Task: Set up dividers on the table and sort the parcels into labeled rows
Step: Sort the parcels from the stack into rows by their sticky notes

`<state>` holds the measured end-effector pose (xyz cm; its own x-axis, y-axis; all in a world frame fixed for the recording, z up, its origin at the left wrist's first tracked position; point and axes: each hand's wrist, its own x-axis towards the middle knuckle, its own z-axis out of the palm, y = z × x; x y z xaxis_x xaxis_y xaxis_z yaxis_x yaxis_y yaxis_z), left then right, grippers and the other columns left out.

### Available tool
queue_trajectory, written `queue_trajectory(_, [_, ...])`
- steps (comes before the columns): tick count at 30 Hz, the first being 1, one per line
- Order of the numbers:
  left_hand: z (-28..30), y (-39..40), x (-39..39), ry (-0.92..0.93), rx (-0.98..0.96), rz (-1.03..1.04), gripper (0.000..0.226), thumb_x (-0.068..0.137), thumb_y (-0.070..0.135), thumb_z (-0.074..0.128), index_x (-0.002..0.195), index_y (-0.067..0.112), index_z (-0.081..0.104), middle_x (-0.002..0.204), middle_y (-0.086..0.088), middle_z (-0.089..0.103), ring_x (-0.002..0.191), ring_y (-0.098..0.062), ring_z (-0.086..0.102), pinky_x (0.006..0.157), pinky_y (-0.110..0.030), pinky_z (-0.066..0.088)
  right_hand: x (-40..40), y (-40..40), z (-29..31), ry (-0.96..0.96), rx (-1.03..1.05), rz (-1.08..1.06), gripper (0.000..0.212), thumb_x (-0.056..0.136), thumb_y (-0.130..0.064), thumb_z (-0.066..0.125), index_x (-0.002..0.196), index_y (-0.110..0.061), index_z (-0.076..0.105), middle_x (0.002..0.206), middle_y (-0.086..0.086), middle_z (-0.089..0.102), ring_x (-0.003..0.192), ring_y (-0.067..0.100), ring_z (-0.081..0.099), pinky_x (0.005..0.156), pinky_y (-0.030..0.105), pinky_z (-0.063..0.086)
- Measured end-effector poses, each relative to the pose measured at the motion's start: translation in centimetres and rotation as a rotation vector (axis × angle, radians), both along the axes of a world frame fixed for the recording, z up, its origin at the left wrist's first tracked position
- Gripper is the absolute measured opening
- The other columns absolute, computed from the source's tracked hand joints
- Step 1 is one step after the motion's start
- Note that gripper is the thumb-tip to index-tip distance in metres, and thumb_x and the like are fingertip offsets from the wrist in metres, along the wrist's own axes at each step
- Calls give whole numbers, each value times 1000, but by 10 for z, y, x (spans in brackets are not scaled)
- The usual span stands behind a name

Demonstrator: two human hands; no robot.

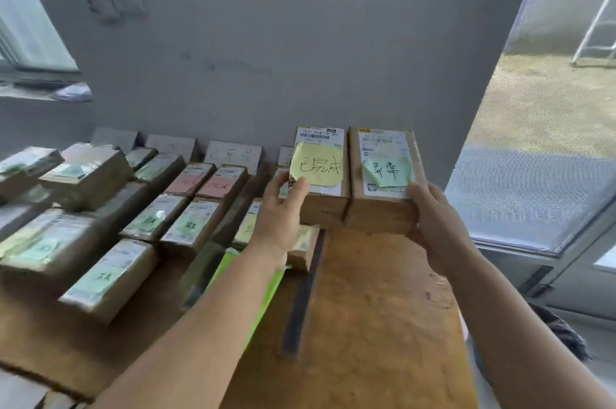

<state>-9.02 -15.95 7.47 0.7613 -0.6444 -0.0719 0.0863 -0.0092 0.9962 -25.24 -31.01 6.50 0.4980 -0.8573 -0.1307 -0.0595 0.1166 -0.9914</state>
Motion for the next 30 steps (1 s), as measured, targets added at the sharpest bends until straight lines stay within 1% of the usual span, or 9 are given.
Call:
queue_trajectory(2, [1, 24, 14, -1, 7, 19, 34, 91, 44, 56, 124, 33, 52, 110, 9, 66, 102, -11, 61, 79, -33, 45, 14, 25, 1, -3, -2, -26, 45, 75, -46, 54, 119, -35, 54, 104, -2, 66, 88, 20, 62, 82, 44, 53])
queue_trajectory(4, [2, 52, 28, 9, 0, 28, 28, 91, 43, 56, 118, 34, 55, 107, 11, 67, 100, -10, 61, 75, -31, 44, 29, 54, 2, 11, -22, -59, 48, 75, -48, 55, 121, -35, 52, 107, -1, 66, 91, 20, 62, 83, 43, 52])
queue_trajectory(8, [1, 102, 56, 30, -10, 25, 12, 90, 43, 59, 102, 45, 56, 115, 11, 65, 108, -13, 59, 93, -38, 44, 56, 110, 2, 16, -14, -82, 50, 79, -51, 53, 125, -33, 48, 110, -2, 64, 100, 20, 62, 87, 45, 53])
queue_trajectory(10, [0, 125, 68, 44, -25, 25, 17, 90, 43, 59, 106, 44, 55, 120, 7, 64, 114, -17, 57, 98, -42, 42, 66, 138, 1, 24, -26, -126, 47, 82, -49, 52, 125, -31, 48, 106, -3, 63, 95, 16, 62, 76, 39, 55])
queue_trajectory(12, [-1, 146, 79, 41, -23, 35, 35, 89, 45, 59, 123, 38, 52, 125, 4, 61, 118, -20, 55, 101, -44, 40, 73, 164, -3, 60, -75, -188, 41, 84, -46, 52, 122, -31, 47, 106, -2, 60, 91, 14, 60, 69, 32, 51])
queue_trajectory(15, [-4, 171, 91, 61, -1, 47, 51, 87, 48, 60, 134, 35, 46, 130, 1, 57, 121, -22, 52, 106, -50, 36, 80, 196, -12, 166, -130, -233, 45, 86, -47, 49, 128, -31, 43, 118, 6, 49, 94, 17, 55, 82, 38, 49])
queue_trajectory(18, [-10, 188, 94, 74, 8, 42, 45, 89, 45, 60, 131, 33, 49, 127, 1, 60, 118, -21, 54, 104, -47, 38, 83, 224, -22, 291, -164, -256, 52, 89, -50, 47, 136, -31, 37, 117, 4, 38, 82, 12, 52, 79, 35, 45])
queue_trajectory(23, [-20, 207, 92, 105, -5, 22, 31, 91, 42, 59, 120, 33, 55, 118, 1, 65, 114, -20, 58, 102, -45, 40, 84, 258, -43, 554, -239, -280, 57, 88, -55, 45, 138, -32, 29, 128, 9, 34, 105, 38, 50, 94, 47, 44])
queue_trajectory(30, [-30, 223, 94, 122, 26, 1, 43, 87, 48, 61, 126, 36, 50, 128, -1, 60, 121, -23, 52, 107, -53, 34, 94, 287, -63, 719, -289, -265, 53, 91, -52, 41, 137, -33, 24, 133, 12, 28, 112, 41, 39, 97, 51, 36])
